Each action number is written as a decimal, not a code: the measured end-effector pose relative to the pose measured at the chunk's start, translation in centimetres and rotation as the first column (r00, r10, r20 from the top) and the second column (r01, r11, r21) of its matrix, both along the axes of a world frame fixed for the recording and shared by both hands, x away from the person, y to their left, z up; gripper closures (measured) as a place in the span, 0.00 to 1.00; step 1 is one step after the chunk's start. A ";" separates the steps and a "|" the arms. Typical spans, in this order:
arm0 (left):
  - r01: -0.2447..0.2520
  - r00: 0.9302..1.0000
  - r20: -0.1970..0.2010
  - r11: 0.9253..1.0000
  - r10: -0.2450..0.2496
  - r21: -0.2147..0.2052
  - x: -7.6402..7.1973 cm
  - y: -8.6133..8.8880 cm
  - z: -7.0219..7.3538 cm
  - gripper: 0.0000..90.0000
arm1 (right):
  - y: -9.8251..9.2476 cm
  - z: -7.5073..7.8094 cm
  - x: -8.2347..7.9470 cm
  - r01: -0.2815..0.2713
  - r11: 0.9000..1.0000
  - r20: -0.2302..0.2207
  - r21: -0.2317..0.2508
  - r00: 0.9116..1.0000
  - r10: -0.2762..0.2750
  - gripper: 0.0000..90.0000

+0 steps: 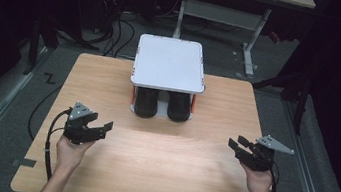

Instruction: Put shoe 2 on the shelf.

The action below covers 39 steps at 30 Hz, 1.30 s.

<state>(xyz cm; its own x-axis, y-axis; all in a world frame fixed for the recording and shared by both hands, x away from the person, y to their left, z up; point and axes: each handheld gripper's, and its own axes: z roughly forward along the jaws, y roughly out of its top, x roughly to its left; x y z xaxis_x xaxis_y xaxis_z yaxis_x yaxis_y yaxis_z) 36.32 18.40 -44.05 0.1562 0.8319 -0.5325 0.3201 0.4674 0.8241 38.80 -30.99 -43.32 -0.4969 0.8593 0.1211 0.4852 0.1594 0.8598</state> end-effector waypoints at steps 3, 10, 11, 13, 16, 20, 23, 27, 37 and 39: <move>0.011 1.000 -0.008 1.000 -0.011 -0.011 -0.1 0.1 -0.8 0.34 | -0.4 -0.6 0.1 0.019 1.000 -0.016 -0.015 1.000 -0.019 0.57; -0.011 1.000 -0.027 1.000 0.011 -0.004 -0.1 0.5 -2.8 0.33 | -0.7 -2.4 0.4 0.056 0.995 -0.052 -0.080 0.997 -0.060 0.56; -0.015 0.999 -0.030 1.000 0.015 -0.001 -0.1 0.5 -3.0 0.33 | -0.8 -2.7 0.5 0.061 0.994 -0.058 -0.092 0.996 -0.067 0.56; -0.030 0.999 -0.041 1.000 0.030 0.007 0.0 0.7 -3.6 0.33 | -0.9 -3.1 0.6 0.069 0.992 -0.063 -0.103 0.995 -0.076 0.56; -0.053 0.997 -0.054 0.999 0.053 0.009 0.2 1.0 -4.3 0.33 | -0.9 -3.6 0.8 0.080 0.990 -0.073 -0.119 0.993 -0.089 0.55; -0.083 0.994 -0.068 0.996 0.085 0.028 0.6 1.5 -5.2 0.33 | -0.6 -4.4 1.1 0.096 0.979 -0.071 -0.178 0.991 -0.110 0.55; -0.103 0.992 -0.069 0.994 0.106 0.042 0.8 1.6 -5.7 0.32 | -0.5 -5.1 1.5 0.098 0.977 -0.080 -0.191 0.990 -0.115 0.55; -0.129 0.988 -0.073 0.989 0.134 0.070 1.1 1.7 -6.3 0.32 | -0.5 -5.5 1.8 0.108 0.974 -0.081 -0.200 0.989 -0.127 0.54; -0.167 0.982 -0.073 0.979 0.176 0.115 1.5 2.1 -7.4 0.32 | -0.3 -6.4 2.4 0.116 0.964 -0.099 -0.241 0.985 -0.144 0.52; -0.175 0.979 -0.084 0.978 0.185 0.115 1.6 2.1 -7.4 0.32 | -0.2 -6.5 2.5 0.116 0.961 -0.101 -0.250 0.984 -0.145 0.52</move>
